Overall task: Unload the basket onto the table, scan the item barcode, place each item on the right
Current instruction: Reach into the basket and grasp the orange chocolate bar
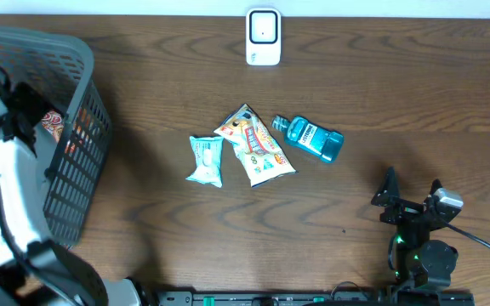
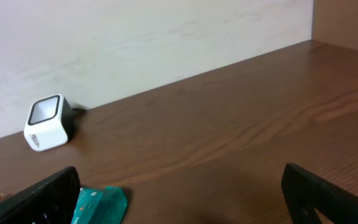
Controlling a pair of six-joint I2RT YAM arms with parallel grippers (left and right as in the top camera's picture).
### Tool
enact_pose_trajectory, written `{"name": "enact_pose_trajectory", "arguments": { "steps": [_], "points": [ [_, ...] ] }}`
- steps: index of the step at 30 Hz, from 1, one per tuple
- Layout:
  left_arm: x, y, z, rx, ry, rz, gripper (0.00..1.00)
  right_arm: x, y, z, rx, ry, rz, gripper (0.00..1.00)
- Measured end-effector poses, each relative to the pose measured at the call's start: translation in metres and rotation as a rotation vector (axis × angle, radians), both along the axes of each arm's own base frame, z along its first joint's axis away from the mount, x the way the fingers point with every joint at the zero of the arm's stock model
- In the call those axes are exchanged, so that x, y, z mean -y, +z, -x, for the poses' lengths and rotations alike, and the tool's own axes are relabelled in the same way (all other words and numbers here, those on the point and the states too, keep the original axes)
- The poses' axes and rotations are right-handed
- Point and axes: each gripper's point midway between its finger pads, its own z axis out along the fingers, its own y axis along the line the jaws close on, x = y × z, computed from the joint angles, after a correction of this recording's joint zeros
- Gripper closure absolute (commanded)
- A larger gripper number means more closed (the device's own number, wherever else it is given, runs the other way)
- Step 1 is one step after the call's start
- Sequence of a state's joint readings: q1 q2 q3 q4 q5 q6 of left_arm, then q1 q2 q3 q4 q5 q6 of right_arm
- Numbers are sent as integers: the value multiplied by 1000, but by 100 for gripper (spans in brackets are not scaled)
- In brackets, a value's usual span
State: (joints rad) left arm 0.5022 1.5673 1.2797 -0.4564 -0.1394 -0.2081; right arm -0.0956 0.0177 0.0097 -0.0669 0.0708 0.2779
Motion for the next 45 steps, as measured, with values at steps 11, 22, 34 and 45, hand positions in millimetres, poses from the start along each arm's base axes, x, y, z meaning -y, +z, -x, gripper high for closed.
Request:
{"name": "enact_pose_trajectory", "arguments": {
  "steps": [11,22,34,45],
  "points": [
    [-11,-116,-26,-197,-73,67,2,0,0,0,0,0,0,1],
    [-12,-159,-35,-243,-92,115,73,0,0,0,0,0,0,1],
    [-10,-156,-3,-390,-59,107,93,0,0,0,0,0,0,1],
    [-15,2,32,-91,119,-78,93,0,0,0,0,0,0,1]
  ]
}}
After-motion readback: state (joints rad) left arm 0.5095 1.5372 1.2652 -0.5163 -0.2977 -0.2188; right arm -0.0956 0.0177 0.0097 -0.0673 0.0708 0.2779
